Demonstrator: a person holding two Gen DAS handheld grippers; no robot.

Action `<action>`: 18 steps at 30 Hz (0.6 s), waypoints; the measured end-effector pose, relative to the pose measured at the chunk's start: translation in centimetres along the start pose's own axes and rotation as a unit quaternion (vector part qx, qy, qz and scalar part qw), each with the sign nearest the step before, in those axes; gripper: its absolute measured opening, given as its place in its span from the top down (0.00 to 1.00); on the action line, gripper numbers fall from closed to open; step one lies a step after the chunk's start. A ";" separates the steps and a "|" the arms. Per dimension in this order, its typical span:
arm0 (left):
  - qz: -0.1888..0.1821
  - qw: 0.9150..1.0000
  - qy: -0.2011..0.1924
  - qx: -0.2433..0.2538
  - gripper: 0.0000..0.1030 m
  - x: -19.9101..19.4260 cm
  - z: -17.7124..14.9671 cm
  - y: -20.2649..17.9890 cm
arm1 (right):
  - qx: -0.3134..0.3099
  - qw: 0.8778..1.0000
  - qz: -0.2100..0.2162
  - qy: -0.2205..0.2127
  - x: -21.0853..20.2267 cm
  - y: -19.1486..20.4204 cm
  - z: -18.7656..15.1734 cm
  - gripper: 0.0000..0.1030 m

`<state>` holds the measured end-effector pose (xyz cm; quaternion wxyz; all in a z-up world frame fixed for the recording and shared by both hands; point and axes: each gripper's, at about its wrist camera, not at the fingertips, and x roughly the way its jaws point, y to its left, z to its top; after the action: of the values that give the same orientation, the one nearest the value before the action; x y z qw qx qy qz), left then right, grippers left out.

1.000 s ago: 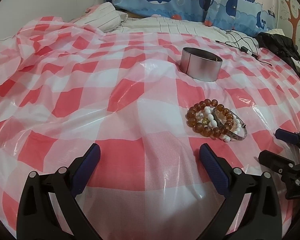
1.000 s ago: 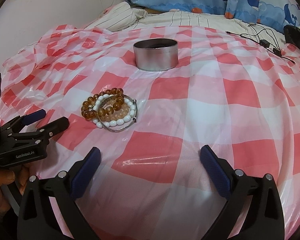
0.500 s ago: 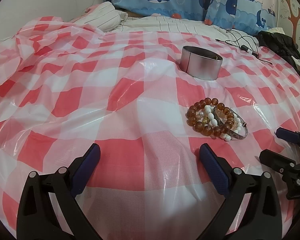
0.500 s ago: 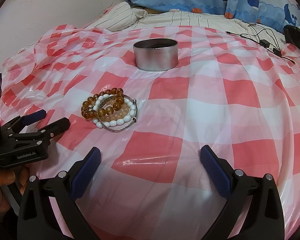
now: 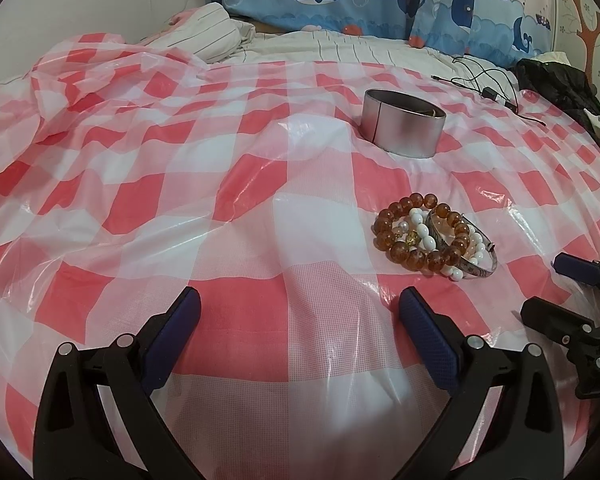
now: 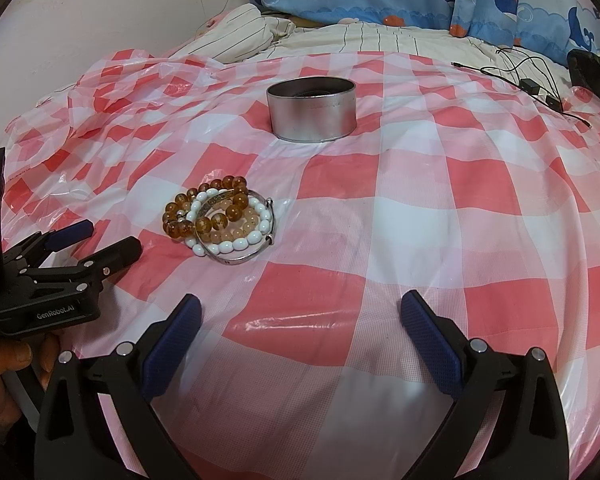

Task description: Organize jewelry

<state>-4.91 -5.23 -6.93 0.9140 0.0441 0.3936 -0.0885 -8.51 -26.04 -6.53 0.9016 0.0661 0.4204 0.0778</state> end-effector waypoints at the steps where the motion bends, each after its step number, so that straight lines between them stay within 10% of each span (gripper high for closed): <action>1: 0.000 1.000 0.000 0.000 0.07 0.0 0.0 0.0 | 0.000 1.000 0.000 0.000 0.0 0.0 0.0 0.07; 18: 0.002 1.000 0.005 0.004 0.07 0.1 0.0 -0.2 | 0.000 1.000 0.000 0.000 0.1 0.0 0.0 0.07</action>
<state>-4.85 -5.47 -6.99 0.9122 0.0487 0.3973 -0.0883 -8.45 -26.04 -6.56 0.9014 0.0663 0.4208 0.0772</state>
